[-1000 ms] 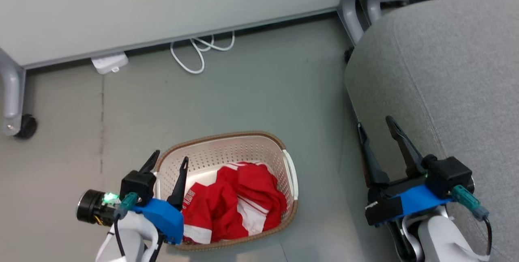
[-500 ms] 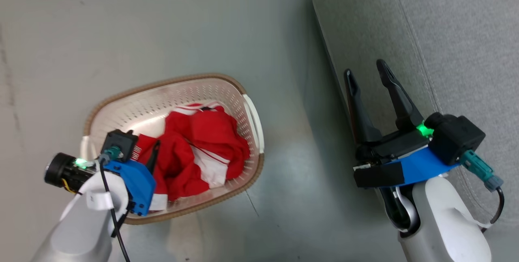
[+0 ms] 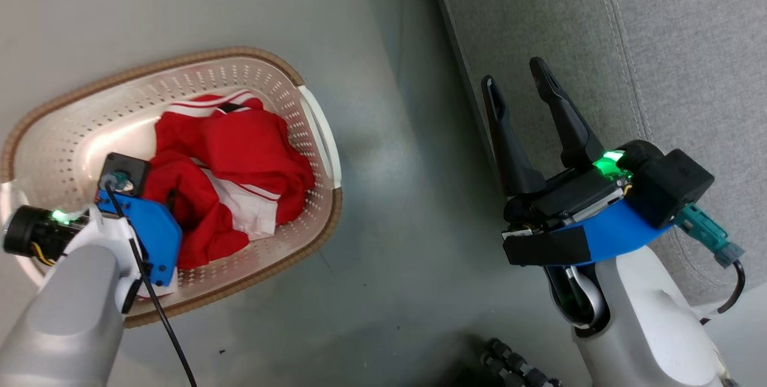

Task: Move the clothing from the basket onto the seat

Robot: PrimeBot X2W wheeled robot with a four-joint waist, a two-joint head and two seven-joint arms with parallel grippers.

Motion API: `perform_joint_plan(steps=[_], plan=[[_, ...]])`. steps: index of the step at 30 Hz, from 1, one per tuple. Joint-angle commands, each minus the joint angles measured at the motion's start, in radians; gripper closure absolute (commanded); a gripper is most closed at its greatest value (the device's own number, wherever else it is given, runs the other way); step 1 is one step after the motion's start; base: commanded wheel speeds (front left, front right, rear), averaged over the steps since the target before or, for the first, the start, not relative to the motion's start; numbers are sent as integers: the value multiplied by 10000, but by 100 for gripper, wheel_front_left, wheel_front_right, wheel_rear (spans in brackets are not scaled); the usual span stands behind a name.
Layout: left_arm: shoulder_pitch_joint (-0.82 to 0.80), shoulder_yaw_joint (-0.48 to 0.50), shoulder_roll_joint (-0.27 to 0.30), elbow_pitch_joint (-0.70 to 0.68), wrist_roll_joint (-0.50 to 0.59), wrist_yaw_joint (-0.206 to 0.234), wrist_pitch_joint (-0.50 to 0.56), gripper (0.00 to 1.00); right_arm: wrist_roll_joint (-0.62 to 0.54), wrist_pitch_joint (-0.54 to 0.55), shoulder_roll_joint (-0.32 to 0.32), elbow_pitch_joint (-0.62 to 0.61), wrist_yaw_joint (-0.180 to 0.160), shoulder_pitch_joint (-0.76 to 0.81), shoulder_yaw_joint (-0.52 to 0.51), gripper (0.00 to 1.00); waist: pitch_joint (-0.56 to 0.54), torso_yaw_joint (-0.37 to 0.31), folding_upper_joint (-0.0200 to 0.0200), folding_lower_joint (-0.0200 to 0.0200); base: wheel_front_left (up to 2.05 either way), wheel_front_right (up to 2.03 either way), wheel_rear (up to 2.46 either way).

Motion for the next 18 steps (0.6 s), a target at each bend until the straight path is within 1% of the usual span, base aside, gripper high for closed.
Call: perform_joint_plan(steps=[1, 5, 10, 14, 15, 16, 18], plan=[[-237, -3, 127, 44, 81, 135, 88, 0, 58, -35, -12, -58, 4, -148, 38, 0, 265, -179, 0, -2, 0, 0, 0], [-473, -59, 138, 207, 128, 450, 448, 0, 167, -36, -12, -108, 4, -253, 145, 0, 520, -249, 0, -2, 0, 0, 0], [-566, 21, -39, 411, -80, 593, 970, 0, 271, -36, -13, -158, 4, -289, 260, 0, 690, -301, 0, -2, 0, 0, 0], [-578, 20, -129, 483, -190, 675, 1149, 0, 336, -36, -13, -195, 4, -314, 331, 0, 750, -343, 0, -2, 0, 0, 0], [-578, 9, -144, 506, -198, 696, 1219, 19, 339, -36, -13, -200, 4, -337, 336, 0, 755, -353, 0, -2, 0, 0, 0], [-592, -21, -154, 495, -198, 697, 1243, 100, 339, -36, -13, -200, 4, -362, 332, 0, 758, -360, 0, -2, 0, 0, 0], [-559, -68, -209, 532, -262, 606, 1411, 100, 343, -36, -13, -178, 4, -382, 314, 0, 749, -363, 0, -2, 0, 0, 0]])
